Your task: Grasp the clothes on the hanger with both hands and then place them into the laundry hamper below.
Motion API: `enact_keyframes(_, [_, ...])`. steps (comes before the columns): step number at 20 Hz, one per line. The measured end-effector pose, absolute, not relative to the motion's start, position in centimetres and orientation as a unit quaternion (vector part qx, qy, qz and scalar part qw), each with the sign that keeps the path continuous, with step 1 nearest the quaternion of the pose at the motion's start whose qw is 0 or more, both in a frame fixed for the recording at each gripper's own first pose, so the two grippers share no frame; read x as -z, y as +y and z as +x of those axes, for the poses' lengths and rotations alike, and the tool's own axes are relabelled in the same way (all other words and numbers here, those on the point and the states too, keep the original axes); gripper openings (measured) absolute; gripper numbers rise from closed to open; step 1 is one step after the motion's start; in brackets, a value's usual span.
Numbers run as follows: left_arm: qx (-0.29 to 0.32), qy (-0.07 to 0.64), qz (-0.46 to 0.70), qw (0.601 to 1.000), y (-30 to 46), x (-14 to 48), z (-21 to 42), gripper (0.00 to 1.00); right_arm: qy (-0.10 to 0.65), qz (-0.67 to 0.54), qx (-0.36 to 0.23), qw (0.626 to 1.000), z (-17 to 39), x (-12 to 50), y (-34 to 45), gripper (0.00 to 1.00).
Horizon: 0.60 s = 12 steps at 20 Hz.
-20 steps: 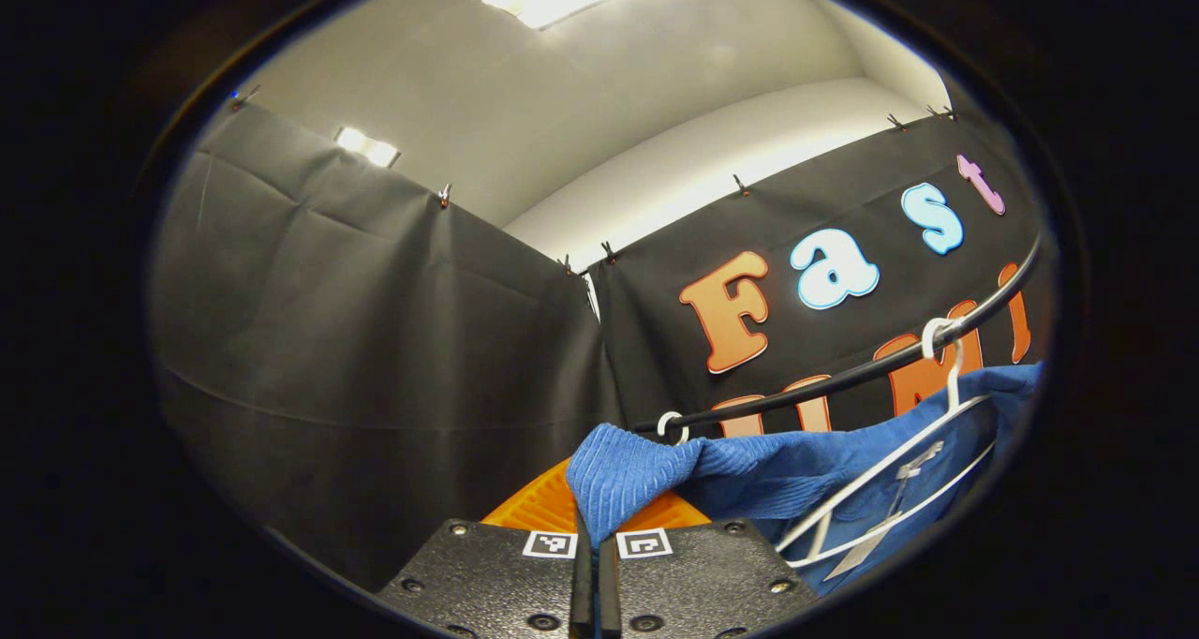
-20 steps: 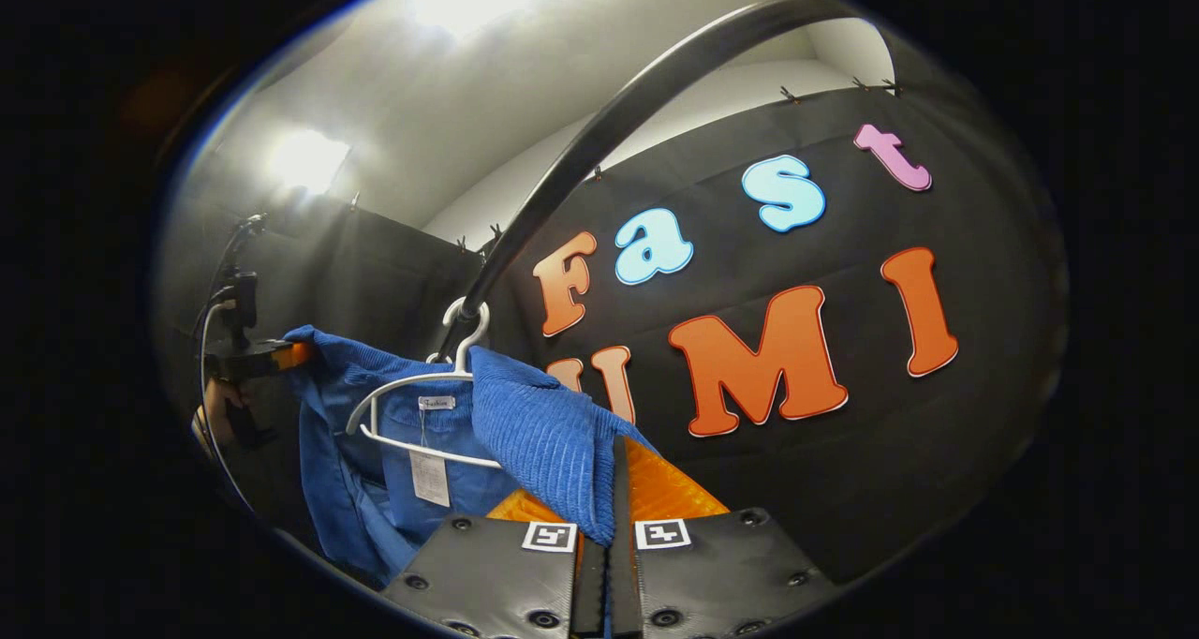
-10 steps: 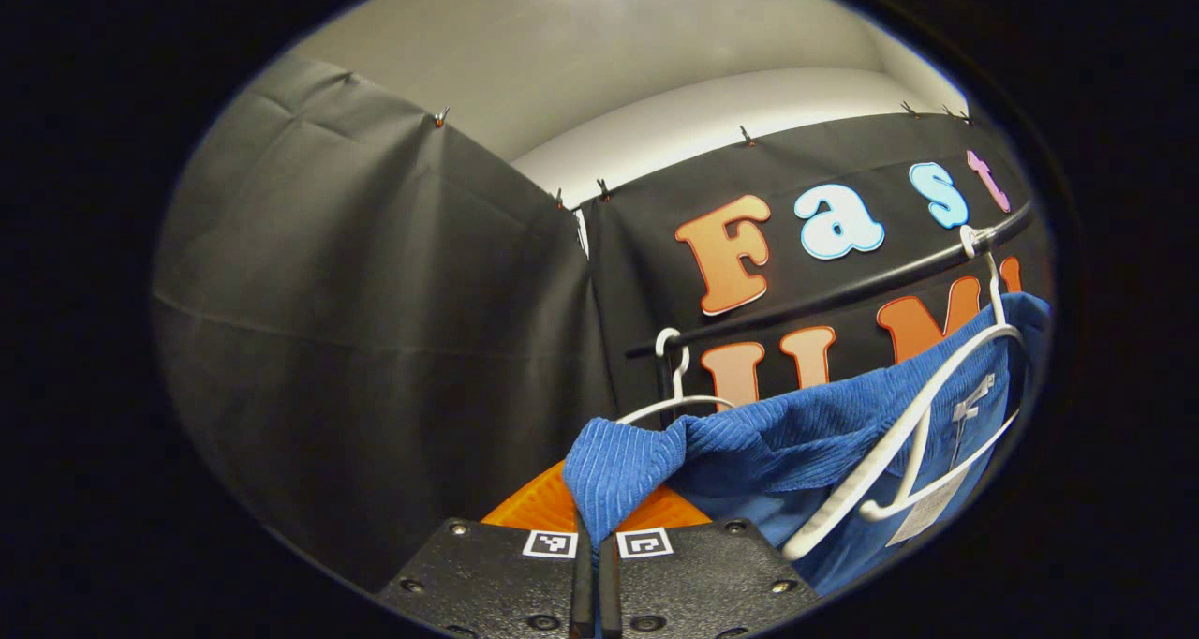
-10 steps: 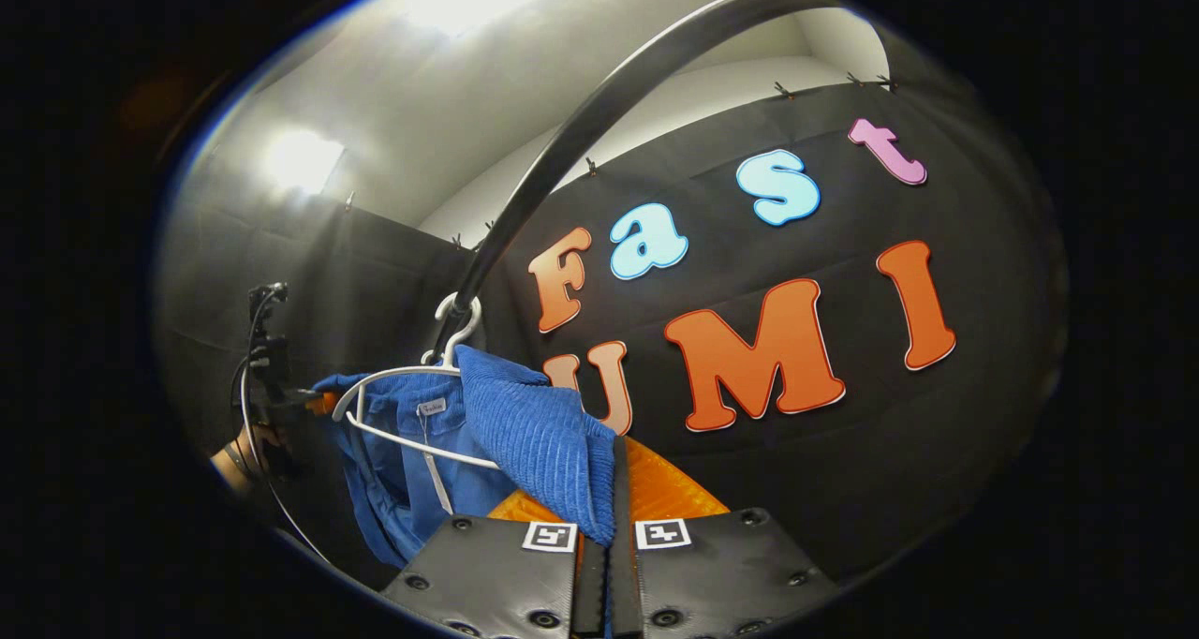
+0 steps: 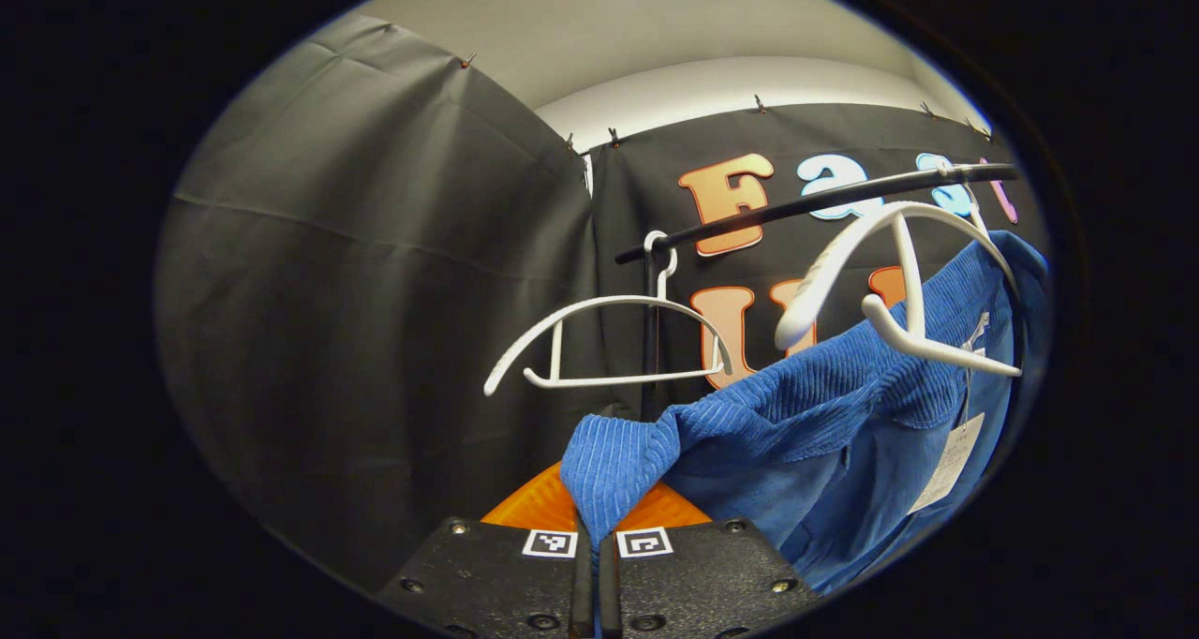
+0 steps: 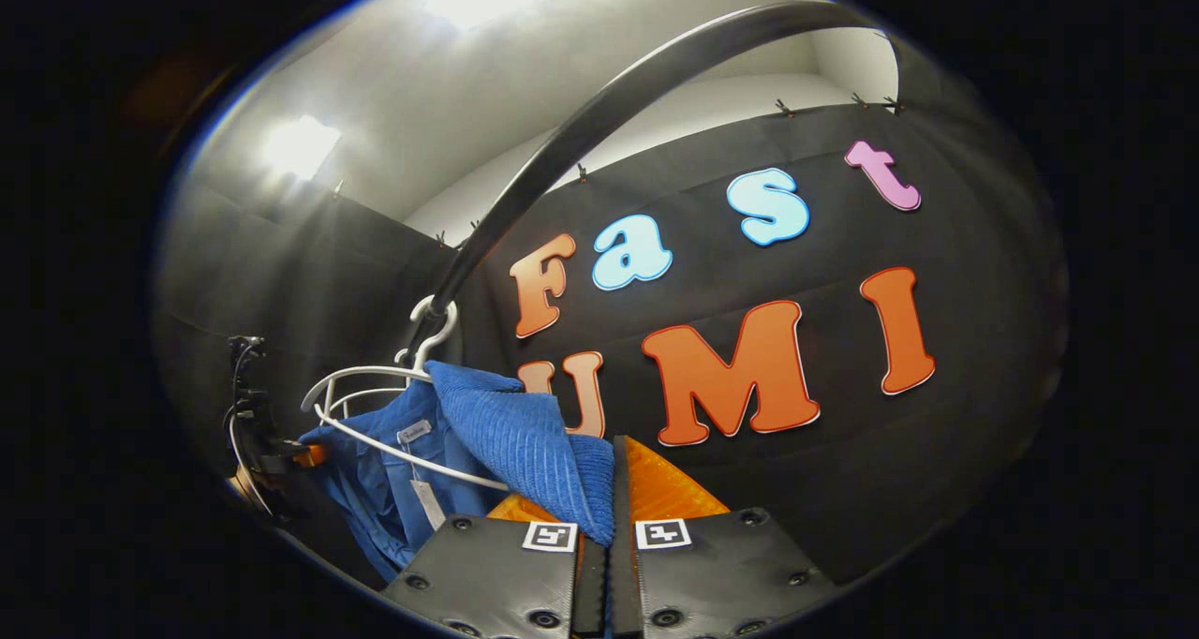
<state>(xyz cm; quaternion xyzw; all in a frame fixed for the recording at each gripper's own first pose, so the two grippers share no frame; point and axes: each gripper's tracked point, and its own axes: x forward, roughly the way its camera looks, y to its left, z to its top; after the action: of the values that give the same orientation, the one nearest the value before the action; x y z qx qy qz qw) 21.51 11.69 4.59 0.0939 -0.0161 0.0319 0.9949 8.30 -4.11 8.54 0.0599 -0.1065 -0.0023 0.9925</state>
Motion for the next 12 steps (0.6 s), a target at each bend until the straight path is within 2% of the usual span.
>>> enact_keyframes(3, [-0.017, -0.017, 0.094, 0.995, 10.0, -3.8, 20.3, 0.00, -0.109, 0.078, 0.047, 0.990, 9.0, -8.5, -7.6, 0.10])
enact_keyframes(4, [-0.015, -0.015, 0.109, 0.994, 9.6, -3.4, 20.2, 0.04, -0.105, 0.092, 0.053, 0.989, 9.3, -8.2, -8.4, 0.10])
enact_keyframes(7, [-0.001, -0.007, 0.121, 0.993, 8.5, -2.3, 19.8, 0.02, -0.104, 0.120, 0.064, 0.985, 9.6, -8.0, -10.3, 0.10])
enact_keyframes(12, [0.016, 0.009, 0.099, 0.995, 6.0, -0.2, 19.0, 0.02, -0.115, 0.085, 0.105, 0.984, 9.5, -8.1, -13.4, 0.10])
